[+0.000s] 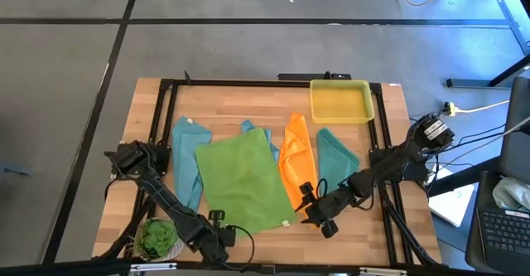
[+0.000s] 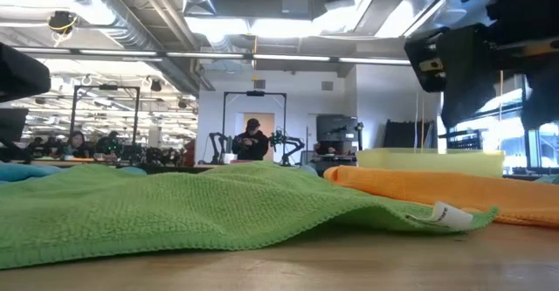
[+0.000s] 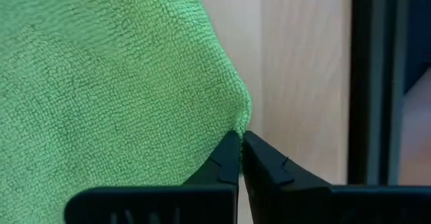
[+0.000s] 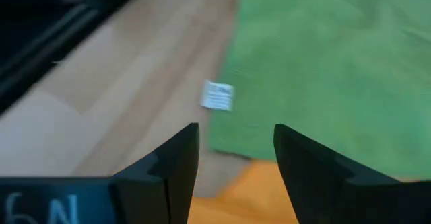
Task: Fold microfiber towels
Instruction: Fold the green microfiber cloth
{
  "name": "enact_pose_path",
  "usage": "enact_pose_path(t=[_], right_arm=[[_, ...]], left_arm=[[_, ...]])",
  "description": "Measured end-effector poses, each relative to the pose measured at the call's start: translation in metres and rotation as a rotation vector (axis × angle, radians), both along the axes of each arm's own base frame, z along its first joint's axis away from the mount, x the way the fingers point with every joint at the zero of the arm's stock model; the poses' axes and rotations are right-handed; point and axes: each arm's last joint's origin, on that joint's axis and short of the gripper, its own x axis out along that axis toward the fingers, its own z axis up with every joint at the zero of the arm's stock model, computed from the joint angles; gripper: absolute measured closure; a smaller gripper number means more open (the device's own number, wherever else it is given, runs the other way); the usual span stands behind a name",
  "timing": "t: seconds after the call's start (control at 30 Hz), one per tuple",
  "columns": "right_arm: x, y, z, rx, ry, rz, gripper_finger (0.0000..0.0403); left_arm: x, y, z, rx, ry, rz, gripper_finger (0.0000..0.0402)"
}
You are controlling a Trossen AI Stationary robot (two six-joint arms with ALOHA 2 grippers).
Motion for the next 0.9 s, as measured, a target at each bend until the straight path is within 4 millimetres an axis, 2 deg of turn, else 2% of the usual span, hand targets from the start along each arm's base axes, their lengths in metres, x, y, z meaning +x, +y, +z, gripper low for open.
enact_pose_path(t=[0.2, 0.5, 0.67, 0.9], right_arm=[[0.004, 0.007, -0.028, -0.079, 0.019, 0.061, 0.0209], [0.014, 0.013, -0.034, -0.239, -0.024, 0.163, 0.0219], [0.013, 0.013, -0.038, -0.291, 0.005, 0.203, 0.0262], [0.012, 0.012, -0.039, -0.316, 0.008, 0.229, 0.0343]], left_arm=[[0.003, -0.002, 0.005, -0.027, 0.014, 0.000, 0.0401], [0.009, 0.003, 0.011, -0.003, 0.028, 0.017, 0.0401], [0.009, 0.003, 0.011, 0.001, 0.030, 0.015, 0.0401], [0.008, 0.004, 0.011, 0.004, 0.032, 0.015, 0.0401]])
